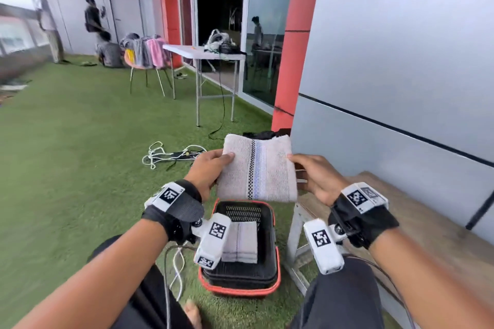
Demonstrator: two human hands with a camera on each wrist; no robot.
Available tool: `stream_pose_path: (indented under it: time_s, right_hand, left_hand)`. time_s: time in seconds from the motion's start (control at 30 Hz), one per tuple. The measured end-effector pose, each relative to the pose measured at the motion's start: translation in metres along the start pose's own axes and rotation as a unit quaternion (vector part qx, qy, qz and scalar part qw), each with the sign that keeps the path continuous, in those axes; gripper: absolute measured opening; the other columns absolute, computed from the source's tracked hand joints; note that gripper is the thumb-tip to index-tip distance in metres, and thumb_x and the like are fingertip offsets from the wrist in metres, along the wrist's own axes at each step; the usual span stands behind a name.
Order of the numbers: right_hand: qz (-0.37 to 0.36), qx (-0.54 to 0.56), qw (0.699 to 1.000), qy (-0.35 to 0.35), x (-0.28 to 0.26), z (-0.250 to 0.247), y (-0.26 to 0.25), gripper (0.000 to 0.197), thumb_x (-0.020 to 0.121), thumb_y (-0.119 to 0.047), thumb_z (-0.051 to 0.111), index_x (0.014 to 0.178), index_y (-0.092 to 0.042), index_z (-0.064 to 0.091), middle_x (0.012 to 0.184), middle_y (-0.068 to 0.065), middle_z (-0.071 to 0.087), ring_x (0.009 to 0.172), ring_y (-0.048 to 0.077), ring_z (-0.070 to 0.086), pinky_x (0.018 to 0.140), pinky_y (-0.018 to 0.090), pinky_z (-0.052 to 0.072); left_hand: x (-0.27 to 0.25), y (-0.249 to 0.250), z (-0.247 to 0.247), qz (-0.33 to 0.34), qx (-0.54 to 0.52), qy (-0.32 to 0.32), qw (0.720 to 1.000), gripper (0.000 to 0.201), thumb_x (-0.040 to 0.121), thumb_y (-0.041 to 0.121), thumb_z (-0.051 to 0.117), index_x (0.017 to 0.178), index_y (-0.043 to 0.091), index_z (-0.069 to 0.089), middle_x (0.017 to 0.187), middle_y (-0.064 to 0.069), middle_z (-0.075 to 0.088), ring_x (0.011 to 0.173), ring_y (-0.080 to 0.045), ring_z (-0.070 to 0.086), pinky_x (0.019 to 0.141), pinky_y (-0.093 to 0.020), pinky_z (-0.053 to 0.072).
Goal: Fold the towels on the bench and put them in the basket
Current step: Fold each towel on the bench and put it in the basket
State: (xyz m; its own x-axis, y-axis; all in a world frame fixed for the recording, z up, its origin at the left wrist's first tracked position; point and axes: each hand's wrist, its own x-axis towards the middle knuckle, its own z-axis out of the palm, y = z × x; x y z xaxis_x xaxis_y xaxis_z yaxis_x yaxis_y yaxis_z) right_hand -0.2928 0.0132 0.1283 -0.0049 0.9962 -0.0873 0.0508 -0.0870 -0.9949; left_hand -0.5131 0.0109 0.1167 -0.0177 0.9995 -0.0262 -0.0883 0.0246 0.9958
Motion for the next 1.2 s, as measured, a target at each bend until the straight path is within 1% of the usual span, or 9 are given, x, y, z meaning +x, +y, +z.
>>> stream_pose_path:
  time_s: [0.27,0.4,0.5,0.57,0.67,0.73,0.87,1.03,1.2]
  right_hand:
    - [0.060,-0.040,0.997,-0.009,0.060,0.033,0.046,0.023,0.079,-0.033,0.063,0.086,-0.012,0.068,0.091,0.007,0.069,0.091,0.024,0.061,0.087,0.043,0.048]
    - [0.124,-0.054,0.991,0.009,0.096,0.037,0.099,0.014,0.082,-0.026,0.058,0.081,-0.013,0.060,0.076,0.005,0.063,0.070,0.018,0.057,0.064,0.029,0.045]
    - [0.181,-0.085,0.980,0.023,0.126,0.040,0.153,0.021,0.070,-0.035,0.059,0.078,-0.016,0.057,0.078,0.008,0.059,0.074,0.019,0.055,0.069,0.031,0.041]
    - [0.217,-0.102,0.970,0.032,0.148,0.041,0.191,0.024,0.067,-0.035,0.059,0.078,-0.013,0.054,0.080,0.008,0.050,0.077,0.020,0.047,0.072,0.031,0.035]
    - [0.269,-0.138,0.953,0.038,0.175,0.046,0.244,0.027,0.081,-0.021,0.054,0.061,-0.007,0.042,0.078,0.009,0.040,0.076,0.020,0.036,0.071,0.030,0.025]
    - [0.302,-0.154,0.940,0.039,0.196,0.049,0.279,0.028,0.081,-0.020,0.053,0.058,-0.014,0.038,0.068,0.007,0.041,0.071,0.021,0.040,0.068,0.030,0.028]
    - [0.346,-0.174,0.921,0.041,0.238,0.054,0.332,0.031,0.085,-0.018,0.052,0.056,-0.012,0.041,0.059,0.004,0.042,0.059,0.019,0.040,0.061,0.028,0.029]
    - [0.339,-0.210,0.916,0.042,0.301,0.056,0.377,0.026,0.088,-0.020,0.050,0.068,-0.004,0.053,0.073,0.012,0.052,0.074,0.024,0.047,0.064,0.030,0.030]
    - [0.310,-0.222,0.923,0.059,0.340,0.060,0.404,0.030,0.087,-0.020,0.049,0.059,-0.008,0.045,0.059,0.007,0.043,0.059,0.024,0.039,0.055,0.032,0.026]
  left_hand:
    - [0.047,-0.044,-0.032,-0.054,0.015,0.035,0.998,0.018,0.092,0.013,0.056,0.106,0.004,0.061,0.104,-0.013,0.065,0.089,-0.024,0.061,0.090,-0.043,0.050]
    - [0.086,-0.103,-0.034,-0.114,0.031,0.021,0.993,0.014,0.095,0.010,0.049,0.104,0.007,0.060,0.089,-0.005,0.064,0.076,-0.015,0.058,0.066,-0.027,0.050]
    - [0.112,-0.157,-0.033,-0.176,0.061,0.008,0.982,0.018,0.095,0.008,0.047,0.106,0.006,0.061,0.088,-0.005,0.065,0.075,-0.015,0.059,0.053,-0.019,0.049]
    - [0.134,-0.199,-0.033,-0.208,0.074,0.012,0.975,0.018,0.093,0.007,0.049,0.101,0.007,0.064,0.095,-0.011,0.066,0.079,-0.019,0.060,0.059,-0.020,0.051]
    - [0.164,-0.268,-0.035,-0.259,0.118,0.020,0.958,0.012,0.076,0.019,0.058,0.081,0.016,0.068,0.101,-0.016,0.068,0.088,-0.028,0.064,0.084,-0.041,0.053]
    - [0.188,-0.323,-0.040,-0.294,0.144,0.018,0.945,0.017,0.071,0.022,0.055,0.080,0.017,0.070,0.097,-0.017,0.070,0.090,-0.032,0.066,0.086,-0.051,0.052]
    - [0.217,-0.350,-0.029,-0.305,0.225,0.016,0.925,0.023,0.087,0.011,0.050,0.101,0.008,0.068,0.102,-0.015,0.068,0.096,-0.031,0.063,0.089,-0.042,0.051]
    - [0.278,-0.404,-0.021,-0.281,0.261,0.033,0.923,0.025,0.084,0.017,0.049,0.101,0.006,0.063,0.100,-0.013,0.067,0.093,-0.033,0.063,0.082,-0.039,0.052]
    - [0.315,-0.449,-0.018,-0.249,0.282,0.059,0.924,0.023,0.086,0.006,0.042,0.095,0.001,0.063,0.077,-0.011,0.059,0.070,-0.026,0.053,0.064,-0.029,0.040]
